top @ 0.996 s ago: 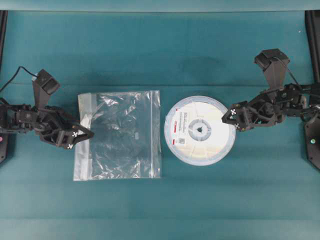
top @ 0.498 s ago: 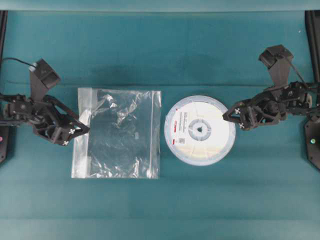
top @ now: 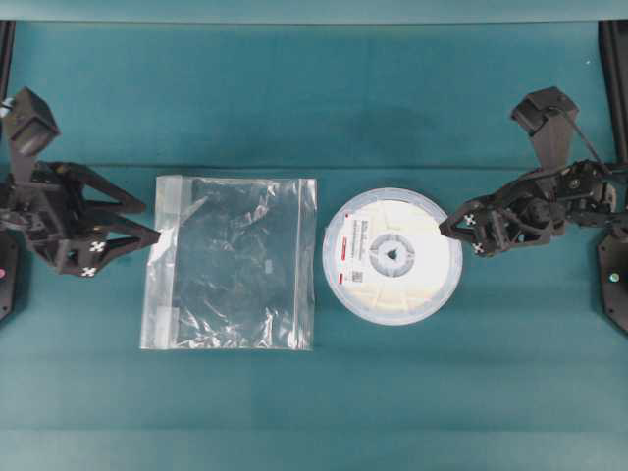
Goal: Take out the reel from the clear zip bag.
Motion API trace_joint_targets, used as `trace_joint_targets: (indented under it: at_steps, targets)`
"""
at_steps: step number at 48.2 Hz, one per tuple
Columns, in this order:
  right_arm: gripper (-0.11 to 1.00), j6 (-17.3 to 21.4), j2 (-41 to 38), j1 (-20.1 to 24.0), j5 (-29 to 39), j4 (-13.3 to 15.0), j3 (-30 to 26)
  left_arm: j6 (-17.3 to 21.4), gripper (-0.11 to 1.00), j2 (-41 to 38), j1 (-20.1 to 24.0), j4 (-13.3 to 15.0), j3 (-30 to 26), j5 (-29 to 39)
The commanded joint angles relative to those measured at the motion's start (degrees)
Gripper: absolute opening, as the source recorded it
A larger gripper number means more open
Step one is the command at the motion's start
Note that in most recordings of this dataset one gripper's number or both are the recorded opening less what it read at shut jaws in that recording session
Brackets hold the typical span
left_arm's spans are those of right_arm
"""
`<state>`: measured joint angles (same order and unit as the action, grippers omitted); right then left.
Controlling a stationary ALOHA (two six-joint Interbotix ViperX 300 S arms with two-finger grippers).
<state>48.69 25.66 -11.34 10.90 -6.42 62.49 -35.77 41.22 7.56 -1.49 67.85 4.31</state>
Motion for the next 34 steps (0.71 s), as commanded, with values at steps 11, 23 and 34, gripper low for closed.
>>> trace_joint_targets:
  at_steps: [11, 23, 34]
  targets:
    - [0.92, -0.62, 2.72, 1.23, -1.41, 4.57, -0.26, 10.11, 0.88, 5.54, -1.93, -0.18, -0.53, -0.18]
    - [0.92, -0.79, 6.33, 1.93, -3.87, 8.53, 0.09, 18.02, 0.88, 9.67, -1.93, -0.18, -0.53, -0.18]
    - [0.92, -0.97, 10.90, 2.20, -7.12, 12.92, 1.58, 25.31, 0.88, 12.04, -1.93, -0.18, -0.62, 0.18]
